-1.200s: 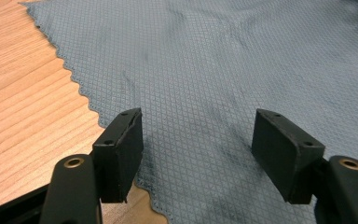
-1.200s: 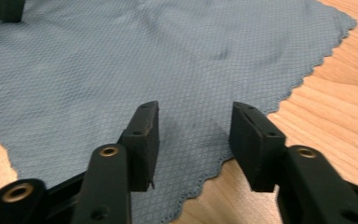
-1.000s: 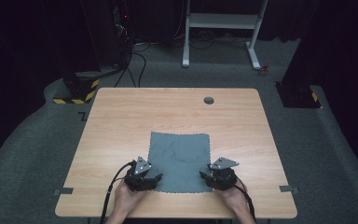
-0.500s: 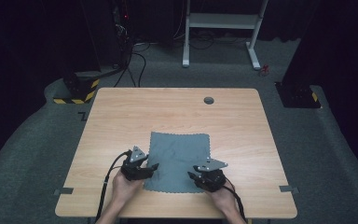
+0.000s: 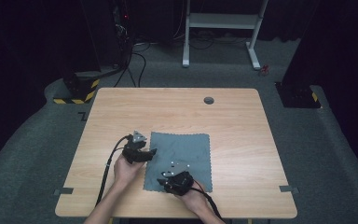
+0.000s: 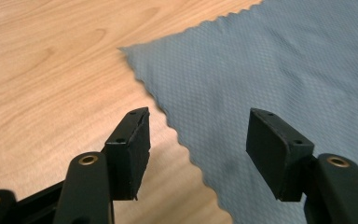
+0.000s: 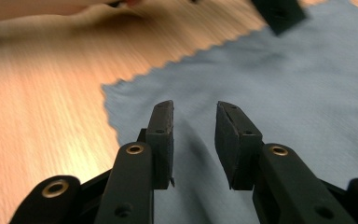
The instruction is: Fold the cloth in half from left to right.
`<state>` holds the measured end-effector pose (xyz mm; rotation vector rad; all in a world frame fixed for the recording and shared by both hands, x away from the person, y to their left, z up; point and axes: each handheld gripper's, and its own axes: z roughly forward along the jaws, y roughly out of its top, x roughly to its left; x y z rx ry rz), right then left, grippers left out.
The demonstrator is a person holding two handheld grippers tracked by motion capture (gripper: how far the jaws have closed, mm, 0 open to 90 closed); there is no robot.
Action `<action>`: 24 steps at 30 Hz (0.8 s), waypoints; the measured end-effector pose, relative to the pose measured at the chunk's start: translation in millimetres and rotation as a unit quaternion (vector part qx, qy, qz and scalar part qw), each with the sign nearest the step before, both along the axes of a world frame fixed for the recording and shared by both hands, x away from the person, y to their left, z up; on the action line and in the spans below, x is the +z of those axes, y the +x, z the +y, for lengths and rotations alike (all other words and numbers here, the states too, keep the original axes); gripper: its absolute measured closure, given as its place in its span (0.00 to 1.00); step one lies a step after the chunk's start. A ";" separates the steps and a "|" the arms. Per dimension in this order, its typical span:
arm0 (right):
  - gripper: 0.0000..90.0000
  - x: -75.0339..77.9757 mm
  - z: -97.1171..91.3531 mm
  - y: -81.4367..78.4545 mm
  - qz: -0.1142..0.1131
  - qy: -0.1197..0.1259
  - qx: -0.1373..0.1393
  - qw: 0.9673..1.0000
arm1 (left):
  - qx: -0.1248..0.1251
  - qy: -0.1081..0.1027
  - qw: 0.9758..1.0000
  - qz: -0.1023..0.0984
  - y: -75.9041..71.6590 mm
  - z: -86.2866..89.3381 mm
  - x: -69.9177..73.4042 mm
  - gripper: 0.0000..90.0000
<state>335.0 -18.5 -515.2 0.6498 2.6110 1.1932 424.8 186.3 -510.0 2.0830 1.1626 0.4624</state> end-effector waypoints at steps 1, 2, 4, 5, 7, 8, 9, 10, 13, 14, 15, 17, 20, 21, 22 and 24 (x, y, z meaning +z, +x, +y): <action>0.76 -0.5 3.1 -0.7 -0.001 0.000 0.003 1.000 | 0.001 0.003 1.000 -0.001 3.6 0.2 0.1 0.44; 0.76 -1.4 8.1 -2.1 -0.001 -0.001 0.009 1.000 | 0.003 0.002 1.000 0.002 6.5 0.2 0.2 0.44; 0.76 -2.8 14.6 -4.4 -0.001 -0.005 0.019 1.000 | 0.009 -0.003 1.000 -0.003 10.7 1.7 0.1 0.45; 0.76 -3.8 17.9 -5.5 0.001 -0.006 0.023 1.000 | 0.015 -0.006 1.000 0.004 14.1 1.9 -0.2 0.45; 0.76 -5.2 24.4 -7.3 -0.002 -0.009 0.033 0.999 | 0.019 -0.003 1.000 0.006 18.6 2.3 -0.3 0.45; 0.76 -5.3 26.4 -8.5 0.000 -0.009 0.035 0.999 | 0.020 0.000 1.000 0.006 22.1 2.0 0.0 0.45; 0.76 -5.6 30.3 -10.1 -0.001 -0.008 0.038 0.999 | 0.021 -0.004 1.000 0.001 23.4 2.2 0.2 0.45; 0.76 -5.4 32.4 -10.9 -0.003 -0.008 0.041 0.999 | 0.023 -0.007 1.000 -0.004 24.3 2.6 0.1 0.46; 0.74 -4.7 38.1 -14.7 -0.002 -0.002 0.044 0.999 | 0.036 -0.011 0.999 -0.007 29.7 6.4 -3.4 0.46; 0.73 -4.6 41.0 -17.3 -0.007 -0.004 0.047 0.999 | 0.040 -0.010 0.999 -0.006 31.2 7.6 -4.9 0.46; 0.73 -4.9 42.9 -18.9 -0.008 -0.006 0.049 0.999 | 0.046 -0.012 0.999 -0.002 33.1 9.0 -7.1 0.46; 0.71 -6.5 47.5 -22.2 -0.011 -0.012 0.054 0.998 | 0.058 -0.015 0.998 0.002 37.2 12.9 -10.3 0.47; 0.69 -8.1 52.1 -25.5 -0.018 -0.018 0.057 0.998 | 0.072 -0.024 0.997 -0.002 41.9 19.2 -11.9 0.47; 0.69 -8.7 53.5 -26.7 -0.020 -0.022 0.055 0.998 | 0.072 -0.028 0.997 -0.004 43.1 20.6 -12.3 0.47; 0.69 -9.3 54.3 -27.1 -0.021 -0.024 0.054 0.998 | 0.070 -0.029 0.997 0.001 44.6 21.0 -11.8 0.47; 0.69 -10.2 54.7 -27.4 -0.020 -0.022 0.053 0.998 | 0.063 -0.022 0.998 0.009 50.4 18.3 -9.2 0.46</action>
